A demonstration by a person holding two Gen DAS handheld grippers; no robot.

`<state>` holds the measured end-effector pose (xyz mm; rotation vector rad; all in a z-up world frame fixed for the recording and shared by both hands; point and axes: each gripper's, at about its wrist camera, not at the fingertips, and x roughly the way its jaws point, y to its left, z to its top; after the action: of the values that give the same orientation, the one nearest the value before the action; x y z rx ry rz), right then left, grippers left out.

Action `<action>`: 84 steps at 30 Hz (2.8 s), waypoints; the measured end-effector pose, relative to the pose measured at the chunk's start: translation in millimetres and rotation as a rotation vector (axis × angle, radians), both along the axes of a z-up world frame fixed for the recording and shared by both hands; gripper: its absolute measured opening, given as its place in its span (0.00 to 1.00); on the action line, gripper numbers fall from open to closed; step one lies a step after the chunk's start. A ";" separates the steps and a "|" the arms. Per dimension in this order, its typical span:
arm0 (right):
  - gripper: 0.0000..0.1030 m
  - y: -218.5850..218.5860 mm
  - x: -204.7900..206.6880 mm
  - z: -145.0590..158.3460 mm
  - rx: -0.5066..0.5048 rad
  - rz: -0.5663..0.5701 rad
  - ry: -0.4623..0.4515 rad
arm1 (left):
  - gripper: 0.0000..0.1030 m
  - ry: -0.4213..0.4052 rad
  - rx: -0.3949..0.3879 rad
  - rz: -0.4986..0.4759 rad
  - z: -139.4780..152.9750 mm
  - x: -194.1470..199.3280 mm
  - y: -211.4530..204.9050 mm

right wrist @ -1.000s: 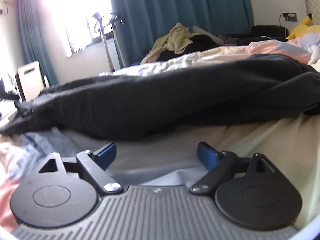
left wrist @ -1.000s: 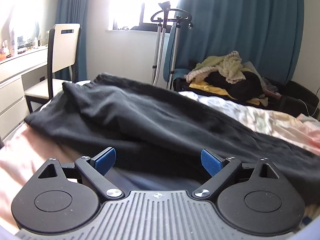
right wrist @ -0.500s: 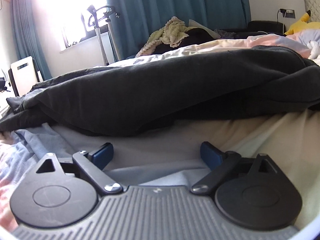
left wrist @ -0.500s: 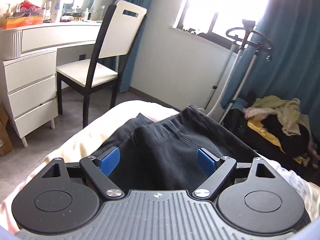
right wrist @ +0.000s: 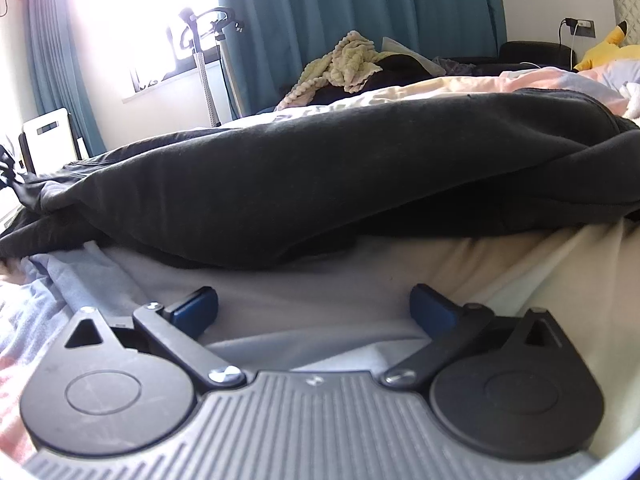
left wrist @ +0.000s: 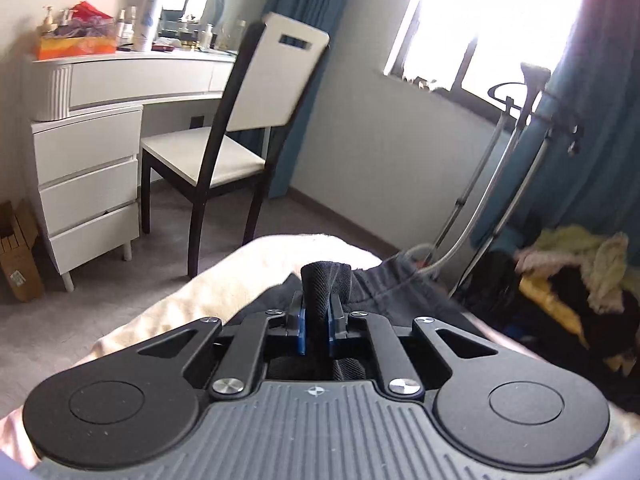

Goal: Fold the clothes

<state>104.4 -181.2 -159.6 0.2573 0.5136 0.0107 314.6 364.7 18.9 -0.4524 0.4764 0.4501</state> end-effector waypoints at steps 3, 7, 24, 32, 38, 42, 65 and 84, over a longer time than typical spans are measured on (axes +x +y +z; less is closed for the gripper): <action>1.00 -1.4 -0.1 0.6 0.009 0.001 -0.001 | 0.11 -0.021 -0.004 0.012 24.6 -25.2 2.8; 1.00 -3.1 -0.1 1.3 0.021 0.003 -0.001 | 0.11 0.005 0.031 0.016 14.9 -51.4 12.7; 1.00 -1.2 -0.6 5.5 0.028 0.005 0.007 | 0.76 0.074 0.219 -0.080 -80.8 -98.6 -9.3; 1.00 -11.7 -23.3 32.5 0.020 -0.026 -0.041 | 0.86 -0.001 0.221 -0.238 -29.2 -157.3 -90.7; 1.00 -32.5 -50.1 56.7 0.054 -0.056 -0.088 | 0.89 -0.083 0.275 -0.411 8.3 -223.2 -202.5; 1.00 -56.3 -69.3 71.0 0.116 -0.090 -0.099 | 0.90 -0.120 0.302 -0.540 13.9 -265.4 -282.2; 0.72 -273.4 -64.6 92.0 0.217 -0.216 0.010 | 0.91 -0.146 0.262 -0.897 -75.6 -320.4 -418.9; 0.14 -282.9 -19.4 42.9 0.404 -0.132 0.112 | 0.92 -0.054 0.065 -0.875 -84.4 -291.3 -405.9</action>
<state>85.0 -464.1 -116.8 0.6892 0.6026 -0.0292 23.4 -41.1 -65.5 -0.1591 0.5559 -0.3885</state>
